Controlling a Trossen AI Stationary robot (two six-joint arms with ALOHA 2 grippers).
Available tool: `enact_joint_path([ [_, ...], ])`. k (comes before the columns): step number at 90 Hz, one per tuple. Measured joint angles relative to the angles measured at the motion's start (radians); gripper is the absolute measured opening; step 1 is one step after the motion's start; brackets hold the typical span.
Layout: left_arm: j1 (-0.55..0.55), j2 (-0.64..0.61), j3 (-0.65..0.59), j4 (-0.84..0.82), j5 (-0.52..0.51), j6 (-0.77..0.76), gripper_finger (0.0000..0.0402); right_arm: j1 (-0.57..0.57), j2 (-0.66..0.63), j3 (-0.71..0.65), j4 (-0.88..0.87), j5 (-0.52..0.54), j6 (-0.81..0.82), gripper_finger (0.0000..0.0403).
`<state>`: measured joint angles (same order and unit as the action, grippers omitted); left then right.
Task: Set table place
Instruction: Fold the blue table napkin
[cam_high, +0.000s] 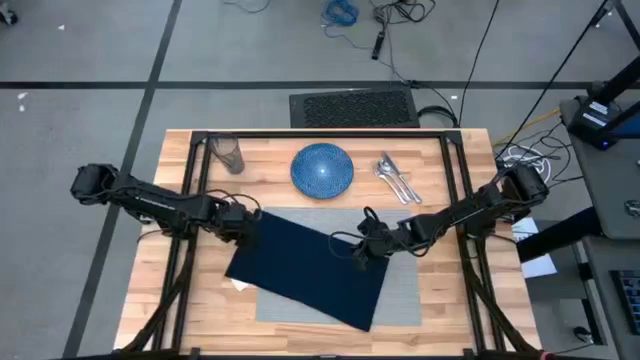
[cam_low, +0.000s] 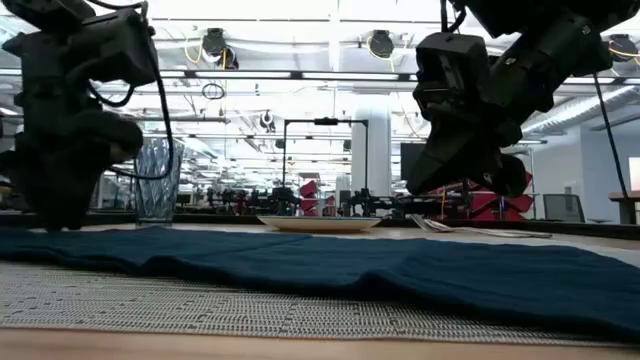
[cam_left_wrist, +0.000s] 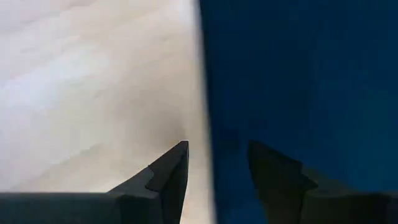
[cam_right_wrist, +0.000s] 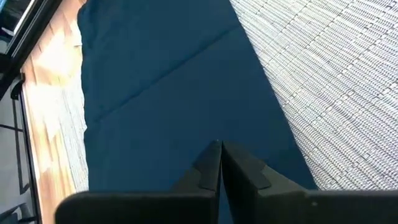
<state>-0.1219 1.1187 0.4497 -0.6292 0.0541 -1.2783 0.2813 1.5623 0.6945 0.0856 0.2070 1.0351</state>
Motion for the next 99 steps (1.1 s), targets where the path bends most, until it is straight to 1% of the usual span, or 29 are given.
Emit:
enact_joint_path([
  [11, -0.027, -0.002, -0.038, 0.078, 0.008, -0.049, 0.0150, 0.000, 0.000, 0.000, 0.000, 0.000, 0.000, 0.0000],
  [32, -0.075, -0.004, -0.069, 0.082, -0.019, -0.105, 0.0150, 0.000, 0.000, 0.000, 0.000, -0.001, 0.000, 0.0000],
  [41, -0.087, -0.004, -0.076, 0.082, -0.044, -0.151, 0.0147, 0.000, 0.000, 0.000, 0.000, -0.004, 0.000, 0.0000],
  [46, -0.091, -0.004, -0.077, 0.080, -0.057, -0.175, 0.0136, 0.000, 0.000, 0.000, 0.000, -0.004, 0.000, 0.0000],
  [52, -0.096, -0.004, -0.078, 0.075, -0.065, -0.181, 0.0110, 0.000, 0.000, 0.000, 0.000, -0.004, 0.000, 0.0000],
  [63, -0.100, -0.003, -0.081, 0.059, -0.079, -0.179, 0.0027, 0.000, 0.000, 0.000, 0.000, -0.004, 0.000, 0.0000],
  [66, -0.100, -0.003, -0.082, 0.059, -0.081, -0.177, 0.0015, 0.000, 0.000, 0.000, 0.000, -0.004, 0.000, 0.0000],
  [74, -0.102, -0.002, -0.082, 0.064, -0.083, -0.169, 0.0004, 0.000, 0.000, 0.000, 0.000, -0.004, 0.000, 0.0000],
  [85, -0.102, -0.009, -0.075, 0.062, -0.083, -0.141, 0.0001, 0.000, 0.000, 0.000, 0.000, -0.004, 0.000, 0.0000],
  [99, -0.102, -0.067, -0.063, 0.057, -0.070, -0.122, 0.0000, 0.000, 0.000, 0.000, 0.002, -0.004, 0.001, 0.0000],
])
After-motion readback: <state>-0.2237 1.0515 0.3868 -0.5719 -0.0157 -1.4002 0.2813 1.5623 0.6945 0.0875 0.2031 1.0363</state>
